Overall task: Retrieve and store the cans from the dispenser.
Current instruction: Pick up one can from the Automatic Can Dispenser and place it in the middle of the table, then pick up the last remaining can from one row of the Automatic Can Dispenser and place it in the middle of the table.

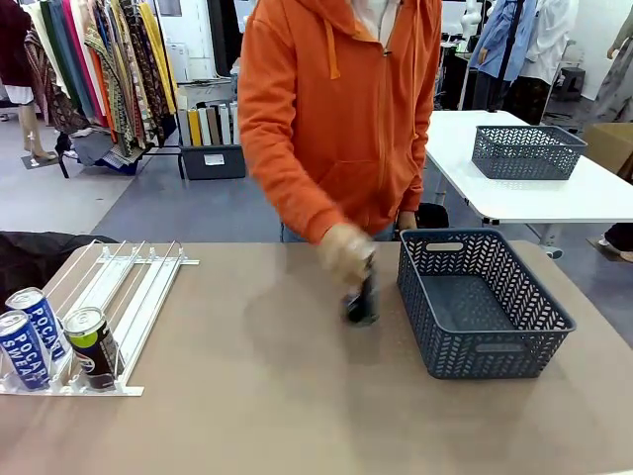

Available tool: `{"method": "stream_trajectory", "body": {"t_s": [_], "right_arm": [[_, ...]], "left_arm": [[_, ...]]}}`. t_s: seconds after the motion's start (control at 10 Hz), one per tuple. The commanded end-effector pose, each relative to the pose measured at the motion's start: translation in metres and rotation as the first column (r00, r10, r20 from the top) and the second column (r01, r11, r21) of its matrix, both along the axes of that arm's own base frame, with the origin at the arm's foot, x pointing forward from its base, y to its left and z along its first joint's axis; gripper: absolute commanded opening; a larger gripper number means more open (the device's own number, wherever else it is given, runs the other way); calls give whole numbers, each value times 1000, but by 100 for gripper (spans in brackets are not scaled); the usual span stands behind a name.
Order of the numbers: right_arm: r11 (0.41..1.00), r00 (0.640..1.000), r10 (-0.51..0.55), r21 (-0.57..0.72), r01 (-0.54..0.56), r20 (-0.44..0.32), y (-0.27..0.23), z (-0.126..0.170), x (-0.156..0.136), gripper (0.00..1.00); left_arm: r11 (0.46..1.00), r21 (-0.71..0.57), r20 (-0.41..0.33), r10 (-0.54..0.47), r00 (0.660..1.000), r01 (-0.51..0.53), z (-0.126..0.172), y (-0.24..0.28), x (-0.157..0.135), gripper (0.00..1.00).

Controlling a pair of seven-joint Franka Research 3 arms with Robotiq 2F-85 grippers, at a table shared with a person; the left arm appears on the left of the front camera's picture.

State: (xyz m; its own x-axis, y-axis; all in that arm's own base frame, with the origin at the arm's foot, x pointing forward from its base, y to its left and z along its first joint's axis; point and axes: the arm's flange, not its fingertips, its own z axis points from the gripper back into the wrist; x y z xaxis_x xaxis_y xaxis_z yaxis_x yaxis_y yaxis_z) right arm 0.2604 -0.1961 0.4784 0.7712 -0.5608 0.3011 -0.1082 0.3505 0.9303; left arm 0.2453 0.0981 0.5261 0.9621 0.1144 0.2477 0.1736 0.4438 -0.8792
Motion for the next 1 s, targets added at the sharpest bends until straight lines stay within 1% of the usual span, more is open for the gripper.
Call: {"method": "stream_trajectory", "body": {"t_s": [0.0, 0.9], "right_arm": [[1000, 1000, -4, 20, 3, 18, 1, 4, 2, 100], [1000, 1000, -4, 20, 3, 18, 1, 4, 2, 100]], "left_arm": [[999, 47, 28, -6, 1000, 4, 13, -11, 2, 100], [999, 47, 28, -6, 1000, 4, 13, -11, 2, 100]]}}
